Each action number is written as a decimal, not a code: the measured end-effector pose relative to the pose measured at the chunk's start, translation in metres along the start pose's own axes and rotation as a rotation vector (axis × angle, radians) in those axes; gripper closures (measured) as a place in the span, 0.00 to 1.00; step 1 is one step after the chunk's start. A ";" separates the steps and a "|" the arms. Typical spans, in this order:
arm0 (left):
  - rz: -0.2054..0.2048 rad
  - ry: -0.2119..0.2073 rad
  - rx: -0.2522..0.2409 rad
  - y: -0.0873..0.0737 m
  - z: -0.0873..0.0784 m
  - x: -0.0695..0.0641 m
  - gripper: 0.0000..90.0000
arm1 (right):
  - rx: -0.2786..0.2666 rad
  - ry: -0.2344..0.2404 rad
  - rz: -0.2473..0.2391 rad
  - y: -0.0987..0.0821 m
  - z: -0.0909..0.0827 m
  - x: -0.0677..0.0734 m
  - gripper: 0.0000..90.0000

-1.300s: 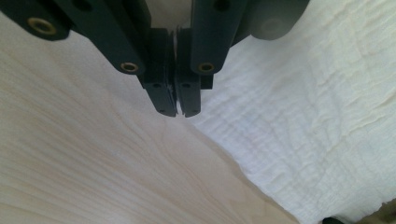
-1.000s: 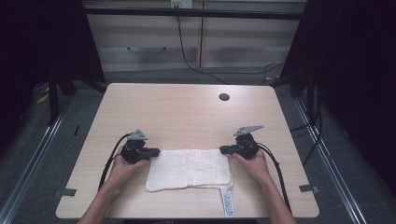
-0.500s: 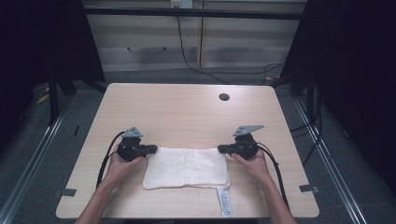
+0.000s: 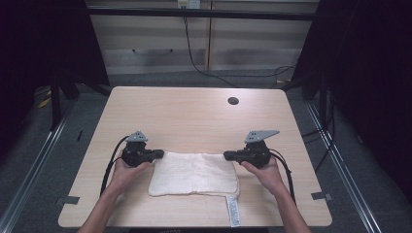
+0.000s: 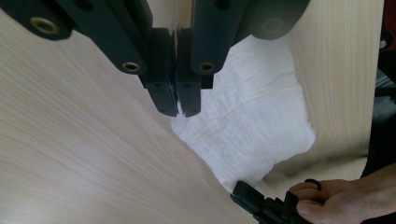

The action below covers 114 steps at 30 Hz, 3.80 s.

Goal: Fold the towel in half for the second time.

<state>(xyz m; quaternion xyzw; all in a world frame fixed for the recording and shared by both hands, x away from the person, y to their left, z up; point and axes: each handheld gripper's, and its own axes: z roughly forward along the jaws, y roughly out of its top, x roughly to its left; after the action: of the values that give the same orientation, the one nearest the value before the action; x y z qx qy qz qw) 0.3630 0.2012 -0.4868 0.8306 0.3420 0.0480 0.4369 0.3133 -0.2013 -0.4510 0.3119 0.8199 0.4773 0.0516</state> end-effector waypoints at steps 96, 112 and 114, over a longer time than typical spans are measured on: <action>0.231 -0.014 0.139 -0.043 -0.014 -0.072 0.95 | 0.280 -0.176 -0.024 -0.045 0.010 0.025 0.98; 0.223 0.002 0.107 -0.041 -0.009 -0.063 0.95 | 0.243 -0.178 0.043 -0.060 -0.002 0.022 0.98; 0.201 0.009 0.104 -0.038 -0.008 -0.059 0.95 | 0.232 -0.186 0.053 -0.059 0.000 0.022 0.98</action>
<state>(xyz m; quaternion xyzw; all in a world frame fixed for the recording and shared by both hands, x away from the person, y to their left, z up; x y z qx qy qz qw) 0.2953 0.1855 -0.4985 0.8821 0.2609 0.0777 0.3845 0.2690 -0.2094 -0.4946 0.3804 0.8527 0.3494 0.0782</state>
